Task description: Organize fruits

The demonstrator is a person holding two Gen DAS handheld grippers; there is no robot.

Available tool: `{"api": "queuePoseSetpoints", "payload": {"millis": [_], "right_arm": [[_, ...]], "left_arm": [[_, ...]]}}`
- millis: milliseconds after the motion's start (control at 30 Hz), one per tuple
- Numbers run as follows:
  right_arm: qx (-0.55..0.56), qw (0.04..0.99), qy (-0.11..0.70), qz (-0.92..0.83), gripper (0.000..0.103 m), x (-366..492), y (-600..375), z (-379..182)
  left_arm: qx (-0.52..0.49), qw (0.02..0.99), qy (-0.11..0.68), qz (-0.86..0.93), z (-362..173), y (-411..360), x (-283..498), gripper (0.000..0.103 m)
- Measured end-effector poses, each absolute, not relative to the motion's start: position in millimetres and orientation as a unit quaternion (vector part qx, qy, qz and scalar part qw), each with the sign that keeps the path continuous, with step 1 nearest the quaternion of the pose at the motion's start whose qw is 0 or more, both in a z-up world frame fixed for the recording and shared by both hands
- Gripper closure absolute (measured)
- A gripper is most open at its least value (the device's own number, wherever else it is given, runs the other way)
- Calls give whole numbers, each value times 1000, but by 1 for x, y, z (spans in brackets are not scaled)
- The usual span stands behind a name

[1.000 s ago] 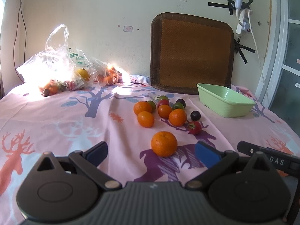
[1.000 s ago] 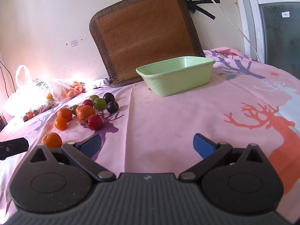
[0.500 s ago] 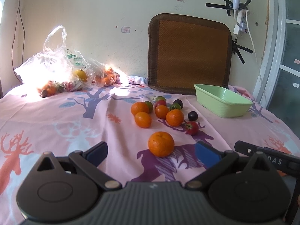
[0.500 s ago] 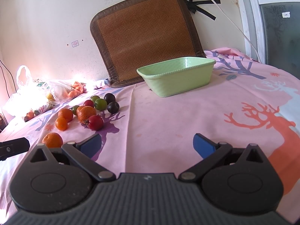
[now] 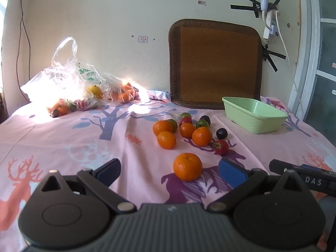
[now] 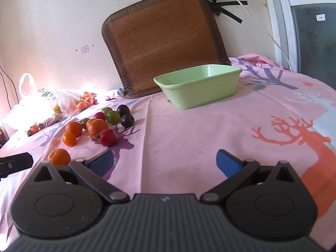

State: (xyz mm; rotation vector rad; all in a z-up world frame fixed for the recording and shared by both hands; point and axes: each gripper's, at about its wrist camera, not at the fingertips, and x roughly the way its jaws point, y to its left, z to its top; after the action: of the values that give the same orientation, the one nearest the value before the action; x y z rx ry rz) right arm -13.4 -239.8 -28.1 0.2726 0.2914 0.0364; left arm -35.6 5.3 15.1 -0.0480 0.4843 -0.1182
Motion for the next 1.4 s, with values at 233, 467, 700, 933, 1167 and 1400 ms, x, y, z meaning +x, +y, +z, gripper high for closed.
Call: {"api": "queuePoseSetpoints", "payload": {"millis": [233,467,700,933,1167,1400], "right_arm": [[63,988,131,57,24,-11,-225,-13],[10,976,160,148,53,20,-205,2],[-57,964,184,184,53,56,-175,8],[-69,957,208,192,70,76,-168,-2],[-36,979,138,145,71,49,-215,10],[-17,997,69,16,70,65,-290,32]], "left_arm": [[0,963,251,-101,18,13,-28,3],[32,952,277,-125,8,-7,1,23],[28,933,332,-139,-12,-10,31,44],[35,930,333,-150,-12,-16,32,61],[27,926,323,-194,15,-48,64,61],[26,930,266,-252,48,-129,137,61]]}}
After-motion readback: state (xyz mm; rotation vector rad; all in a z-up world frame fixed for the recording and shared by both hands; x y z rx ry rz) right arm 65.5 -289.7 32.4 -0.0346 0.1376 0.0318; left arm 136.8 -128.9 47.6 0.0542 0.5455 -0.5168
